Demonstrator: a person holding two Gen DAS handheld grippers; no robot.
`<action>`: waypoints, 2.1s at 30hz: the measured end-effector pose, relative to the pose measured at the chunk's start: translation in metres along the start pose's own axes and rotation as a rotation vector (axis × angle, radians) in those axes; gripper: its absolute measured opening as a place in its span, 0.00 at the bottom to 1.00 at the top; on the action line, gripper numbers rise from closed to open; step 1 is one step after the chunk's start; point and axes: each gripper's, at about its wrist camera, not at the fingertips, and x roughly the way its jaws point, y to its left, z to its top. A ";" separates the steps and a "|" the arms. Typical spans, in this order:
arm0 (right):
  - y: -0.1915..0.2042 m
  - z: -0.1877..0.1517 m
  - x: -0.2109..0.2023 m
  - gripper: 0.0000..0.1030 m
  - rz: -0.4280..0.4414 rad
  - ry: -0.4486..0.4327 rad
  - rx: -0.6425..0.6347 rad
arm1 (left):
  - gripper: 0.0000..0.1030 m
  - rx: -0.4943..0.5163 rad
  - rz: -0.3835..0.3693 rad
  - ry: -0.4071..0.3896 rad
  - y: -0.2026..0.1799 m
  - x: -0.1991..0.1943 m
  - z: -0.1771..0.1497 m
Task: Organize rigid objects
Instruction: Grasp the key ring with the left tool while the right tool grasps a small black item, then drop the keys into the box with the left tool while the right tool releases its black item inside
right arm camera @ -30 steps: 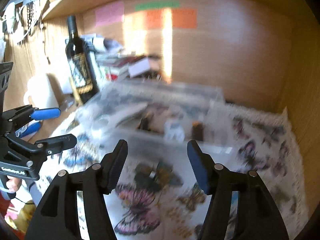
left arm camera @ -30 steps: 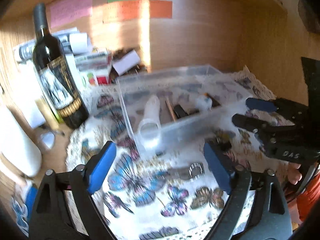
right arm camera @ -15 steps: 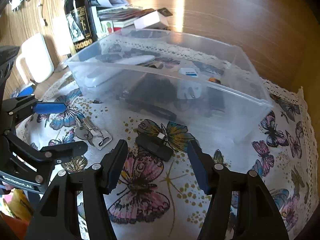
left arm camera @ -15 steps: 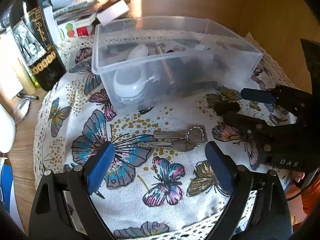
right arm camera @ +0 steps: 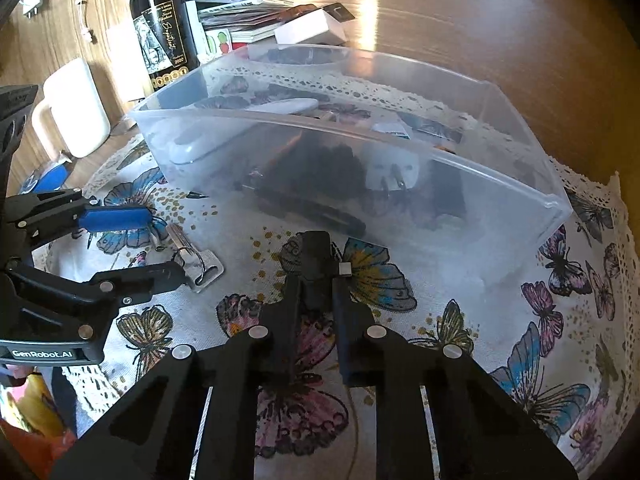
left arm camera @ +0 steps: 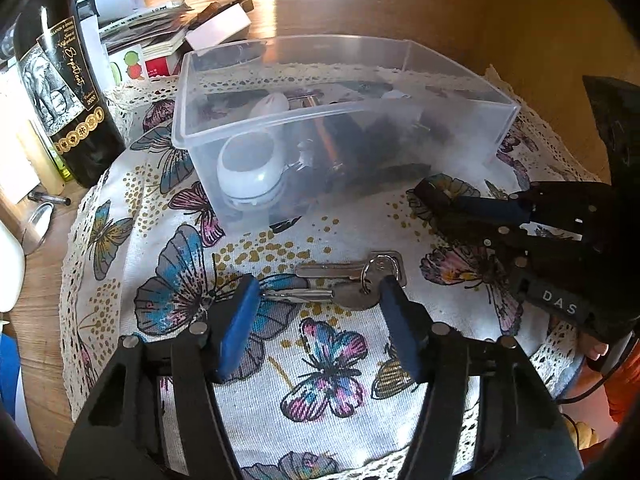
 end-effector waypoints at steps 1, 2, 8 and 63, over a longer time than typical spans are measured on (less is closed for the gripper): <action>0.000 0.000 -0.001 0.13 0.001 -0.003 0.003 | 0.59 0.003 0.000 -0.003 0.000 -0.002 -0.002; 0.000 -0.001 -0.002 0.13 0.003 -0.007 0.009 | 0.59 0.001 0.003 -0.008 0.000 -0.005 -0.004; 0.000 -0.004 -0.017 0.13 0.014 -0.046 0.034 | 0.59 -0.026 0.000 -0.045 0.002 -0.020 -0.003; -0.064 0.059 -0.017 0.14 -0.101 -0.160 0.138 | 0.59 -0.048 0.038 -0.159 0.017 -0.001 0.103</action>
